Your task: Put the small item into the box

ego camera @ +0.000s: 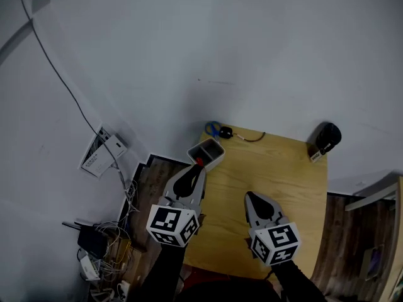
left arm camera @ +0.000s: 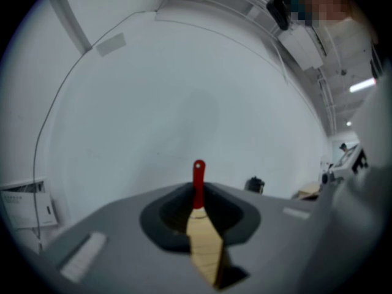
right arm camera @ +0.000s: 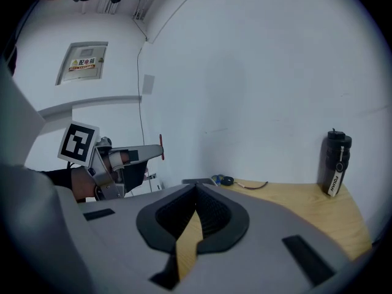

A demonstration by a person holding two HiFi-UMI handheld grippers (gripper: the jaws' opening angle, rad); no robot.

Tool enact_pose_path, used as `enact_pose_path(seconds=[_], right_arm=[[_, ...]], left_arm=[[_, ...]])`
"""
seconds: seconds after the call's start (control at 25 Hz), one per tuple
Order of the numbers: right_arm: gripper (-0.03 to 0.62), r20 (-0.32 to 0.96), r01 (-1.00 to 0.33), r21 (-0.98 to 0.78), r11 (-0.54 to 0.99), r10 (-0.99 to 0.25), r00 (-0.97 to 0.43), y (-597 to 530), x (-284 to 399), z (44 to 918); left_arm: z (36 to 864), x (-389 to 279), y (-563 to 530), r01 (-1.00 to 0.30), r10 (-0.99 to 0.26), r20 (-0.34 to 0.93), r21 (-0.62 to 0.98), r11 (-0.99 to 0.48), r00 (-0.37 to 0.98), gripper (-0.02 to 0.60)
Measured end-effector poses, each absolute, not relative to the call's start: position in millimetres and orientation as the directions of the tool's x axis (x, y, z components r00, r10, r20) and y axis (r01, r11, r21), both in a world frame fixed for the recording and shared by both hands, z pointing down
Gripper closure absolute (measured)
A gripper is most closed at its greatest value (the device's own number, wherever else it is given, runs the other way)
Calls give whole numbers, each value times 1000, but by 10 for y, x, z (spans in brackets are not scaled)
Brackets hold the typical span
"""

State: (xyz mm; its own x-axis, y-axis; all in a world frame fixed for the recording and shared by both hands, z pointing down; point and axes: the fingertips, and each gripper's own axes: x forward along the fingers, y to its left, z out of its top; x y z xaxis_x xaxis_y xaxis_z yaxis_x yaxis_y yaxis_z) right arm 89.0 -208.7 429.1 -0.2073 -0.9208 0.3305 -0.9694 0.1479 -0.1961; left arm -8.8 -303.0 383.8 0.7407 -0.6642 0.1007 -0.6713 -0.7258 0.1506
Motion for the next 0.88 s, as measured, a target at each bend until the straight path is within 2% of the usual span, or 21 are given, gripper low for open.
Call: enact_pose_path(seconds=[0.44, 0.88], right_arm=[[586, 358, -984, -173, 31, -929, -92, -2540, 607, 4370], [586, 389, -988, -140, -63, -921, 3, -2831, 683, 4446]], left_arm=[[3944, -44, -3536, -515, -501, 130, 116, -849, 855, 531], [4192, 158, -3927, -423, -403, 184, 85, -902, 897, 530]])
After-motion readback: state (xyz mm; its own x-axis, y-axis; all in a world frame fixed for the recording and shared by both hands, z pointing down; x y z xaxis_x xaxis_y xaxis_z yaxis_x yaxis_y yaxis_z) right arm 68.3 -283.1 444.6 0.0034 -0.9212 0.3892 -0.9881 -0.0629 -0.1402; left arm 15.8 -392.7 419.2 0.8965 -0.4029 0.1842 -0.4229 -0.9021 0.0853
